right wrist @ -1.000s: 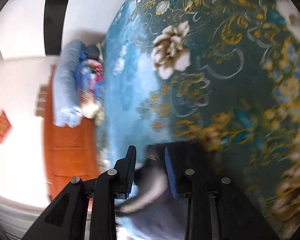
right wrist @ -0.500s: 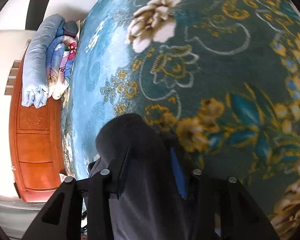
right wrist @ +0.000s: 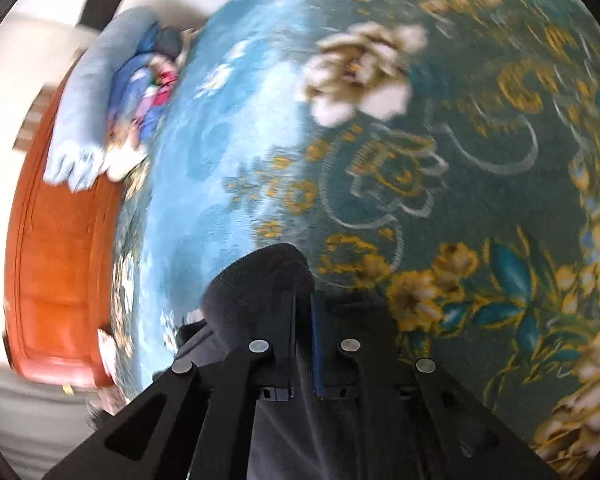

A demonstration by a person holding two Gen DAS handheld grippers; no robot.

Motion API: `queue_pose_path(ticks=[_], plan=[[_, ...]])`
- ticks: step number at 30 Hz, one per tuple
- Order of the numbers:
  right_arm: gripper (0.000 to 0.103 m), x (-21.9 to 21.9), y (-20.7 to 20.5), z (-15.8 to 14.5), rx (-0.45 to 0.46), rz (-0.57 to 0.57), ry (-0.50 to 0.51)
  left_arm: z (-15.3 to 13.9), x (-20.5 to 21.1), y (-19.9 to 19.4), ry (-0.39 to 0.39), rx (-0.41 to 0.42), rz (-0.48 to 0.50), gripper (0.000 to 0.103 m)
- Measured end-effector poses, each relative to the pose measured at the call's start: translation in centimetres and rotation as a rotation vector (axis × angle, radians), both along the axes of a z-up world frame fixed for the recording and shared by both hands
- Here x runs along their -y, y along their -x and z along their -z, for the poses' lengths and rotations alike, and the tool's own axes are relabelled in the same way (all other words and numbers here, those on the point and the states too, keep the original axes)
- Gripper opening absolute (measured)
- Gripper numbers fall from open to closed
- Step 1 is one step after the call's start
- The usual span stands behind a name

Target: Fold clothes

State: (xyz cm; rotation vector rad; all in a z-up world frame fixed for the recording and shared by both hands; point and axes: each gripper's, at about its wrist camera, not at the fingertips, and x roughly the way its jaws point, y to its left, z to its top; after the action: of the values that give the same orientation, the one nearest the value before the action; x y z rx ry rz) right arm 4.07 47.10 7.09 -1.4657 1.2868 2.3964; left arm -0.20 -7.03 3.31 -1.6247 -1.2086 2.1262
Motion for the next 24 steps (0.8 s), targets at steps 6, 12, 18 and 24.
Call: queue_pose_path(ticks=[6, 12, 18, 24], plan=[[0.000, -2.1, -0.4, -3.9, -0.175, 0.082, 0.004, -2.3, 1.3, 0.4, -0.037, -0.096, -0.040, 0.009], [0.000, -2.0, -1.1, 0.5, -0.024, 0.085, 0.009, 4.0, 1.8, -1.0, 0.016, 0.112, -0.063, 0.010], [0.002, 0.4, -1.8, 1.2, 0.003, -0.006, -0.049, 3.1, 1.7, -0.6, 0.051, 0.103, -0.027, 0.013], [0.002, 4.8, -2.5, 0.1, -0.073, -0.137, -0.058, -0.2, 1.7, -1.6, 0.096, 0.018, -0.014, 0.014]])
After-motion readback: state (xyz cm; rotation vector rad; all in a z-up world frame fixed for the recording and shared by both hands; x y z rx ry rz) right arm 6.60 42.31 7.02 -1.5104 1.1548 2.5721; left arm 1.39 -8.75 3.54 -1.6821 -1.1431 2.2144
